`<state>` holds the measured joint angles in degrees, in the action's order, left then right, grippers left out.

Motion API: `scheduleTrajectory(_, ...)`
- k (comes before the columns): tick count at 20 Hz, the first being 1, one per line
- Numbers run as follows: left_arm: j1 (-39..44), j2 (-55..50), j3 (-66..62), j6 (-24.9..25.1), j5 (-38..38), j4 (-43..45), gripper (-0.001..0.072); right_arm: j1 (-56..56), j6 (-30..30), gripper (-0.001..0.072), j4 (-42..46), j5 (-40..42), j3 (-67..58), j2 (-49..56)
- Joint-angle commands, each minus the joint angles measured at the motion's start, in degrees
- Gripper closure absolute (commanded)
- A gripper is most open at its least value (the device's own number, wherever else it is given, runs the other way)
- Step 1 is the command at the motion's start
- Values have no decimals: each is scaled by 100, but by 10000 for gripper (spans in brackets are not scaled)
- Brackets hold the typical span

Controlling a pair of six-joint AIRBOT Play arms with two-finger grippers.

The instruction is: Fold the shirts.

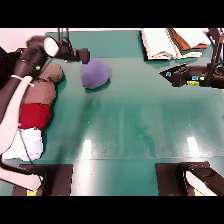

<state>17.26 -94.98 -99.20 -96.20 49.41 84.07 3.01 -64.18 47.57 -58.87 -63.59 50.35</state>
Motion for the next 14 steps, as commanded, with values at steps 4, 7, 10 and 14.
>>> scheduleTrajectory(4,-109,-1294,-2,-129,-278,-584,128,2,-2,697,-4,-2,2,-2)
scheduleTrajectory(7,-111,-1325,-35,-131,-280,-826,274,2,-2,697,-4,-2,2,-2)
scheduleTrajectory(10,-111,-1303,-601,-76,297,-774,683,2,-4,697,-17,7,0,-37)
scheduleTrajectory(14,-111,-592,-1862,280,597,-734,685,0,-2,698,-280,275,-66,-354)
